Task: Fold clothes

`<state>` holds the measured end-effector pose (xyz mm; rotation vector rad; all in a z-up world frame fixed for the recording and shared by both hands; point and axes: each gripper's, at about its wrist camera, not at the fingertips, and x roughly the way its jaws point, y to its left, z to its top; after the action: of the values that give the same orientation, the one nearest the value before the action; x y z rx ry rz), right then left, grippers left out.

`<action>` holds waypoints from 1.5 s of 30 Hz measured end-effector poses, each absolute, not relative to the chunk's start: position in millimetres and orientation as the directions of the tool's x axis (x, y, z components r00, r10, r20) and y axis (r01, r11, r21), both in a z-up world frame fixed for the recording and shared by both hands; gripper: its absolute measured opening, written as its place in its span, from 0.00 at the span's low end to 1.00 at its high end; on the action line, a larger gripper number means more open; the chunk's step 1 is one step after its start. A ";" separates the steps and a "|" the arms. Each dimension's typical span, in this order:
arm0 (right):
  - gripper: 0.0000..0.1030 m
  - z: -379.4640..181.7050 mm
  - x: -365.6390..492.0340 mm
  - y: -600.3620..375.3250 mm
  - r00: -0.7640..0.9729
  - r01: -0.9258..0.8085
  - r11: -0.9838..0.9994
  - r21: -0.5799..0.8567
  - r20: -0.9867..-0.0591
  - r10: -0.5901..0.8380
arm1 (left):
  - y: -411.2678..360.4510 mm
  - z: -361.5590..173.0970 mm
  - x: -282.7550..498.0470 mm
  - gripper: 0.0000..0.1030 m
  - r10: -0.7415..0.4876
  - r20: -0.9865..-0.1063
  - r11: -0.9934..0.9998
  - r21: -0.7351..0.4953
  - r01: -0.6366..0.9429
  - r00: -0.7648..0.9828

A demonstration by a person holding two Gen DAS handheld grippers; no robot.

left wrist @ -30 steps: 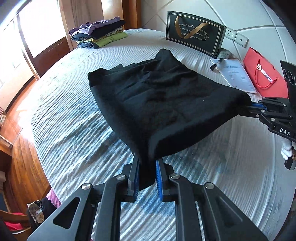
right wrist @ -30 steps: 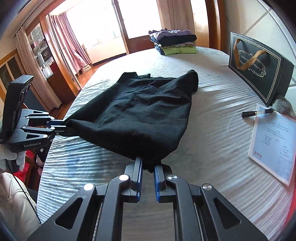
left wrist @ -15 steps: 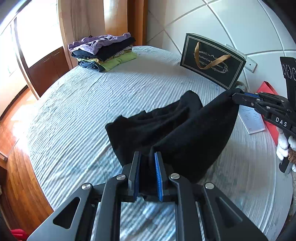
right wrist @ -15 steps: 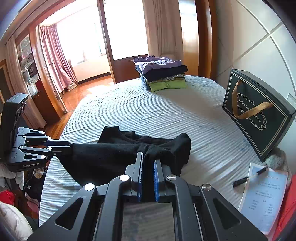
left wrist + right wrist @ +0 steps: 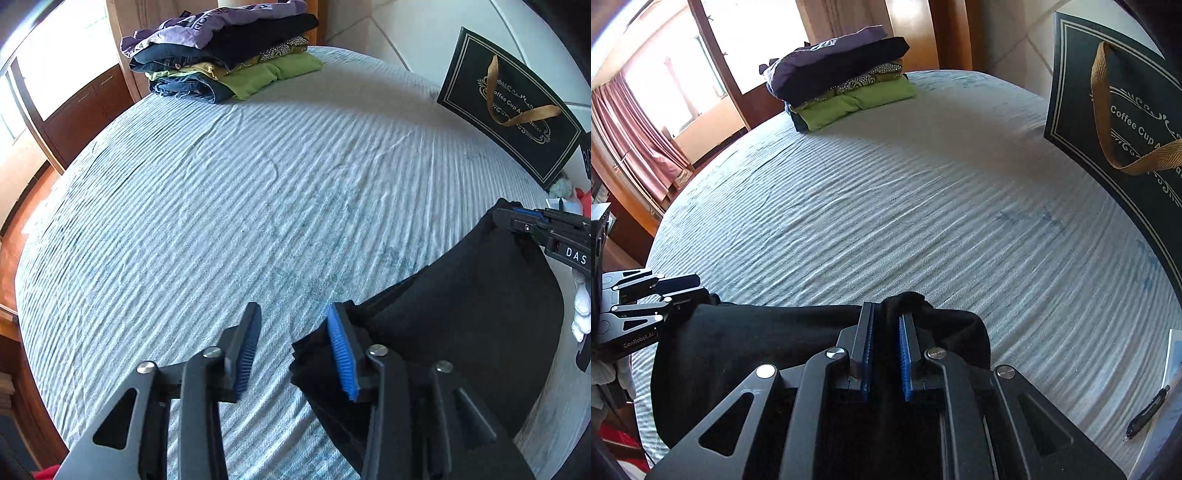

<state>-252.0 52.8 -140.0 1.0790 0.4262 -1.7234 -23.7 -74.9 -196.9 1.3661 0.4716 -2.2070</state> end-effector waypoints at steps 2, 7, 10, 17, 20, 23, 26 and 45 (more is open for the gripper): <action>0.28 -122.2 -251.1 68.4 -0.111 0.876 -0.440 0.195 -0.808 -0.579 | -74.1 -180.7 -9.1 0.63 -0.211 -0.889 -0.807 -0.076 0.585 -0.407; 0.54 -81.0 -247.6 125.5 -0.170 0.838 -0.502 0.216 -0.771 -0.614 | -44.5 -156.7 17.5 0.74 -0.193 -0.869 -0.809 -0.122 0.576 -0.455; 0.54 -87.6 -242.6 144.2 -0.140 0.826 -0.511 0.237 -0.792 -0.594 | -21.7 -158.2 19.5 0.74 -0.172 -0.868 -0.817 -0.138 0.560 -0.465; 0.02 -139.2 -223.1 144.9 -0.063 0.811 -0.541 0.224 -0.885 -0.461 | 4.8 -203.4 0.9 0.21 -0.146 -0.915 -0.838 -0.088 0.538 -0.377; 0.01 -141.9 -228.4 148.3 -0.090 0.784 -0.585 0.210 -0.893 -0.441 | 8.3 -203.1 -0.4 0.22 -0.181 -0.913 -0.840 -0.050 0.541 -0.365; 0.06 -125.9 -233.1 153.0 -0.137 0.776 -0.600 0.194 -0.877 -0.461 | -3.3 -189.6 9.6 0.31 -0.158 -0.903 -0.803 -0.118 0.585 -0.399; 0.33 -98.6 -235.8 146.0 -0.139 0.809 -0.543 0.225 -0.824 -0.549 | -20.8 -174.5 15.8 0.75 -0.217 -0.879 -0.755 -0.126 0.644 -0.426; 0.36 -136.8 -285.7 89.3 -0.071 0.694 -0.626 0.355 -0.832 -0.551 | -52.4 -191.5 2.0 0.78 -0.261 -0.885 -0.687 -0.111 0.718 -0.386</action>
<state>-285.7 89.3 -136.8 1.3269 0.1682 -1.8208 2.0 -52.4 -191.5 1.2175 0.6565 -2.1009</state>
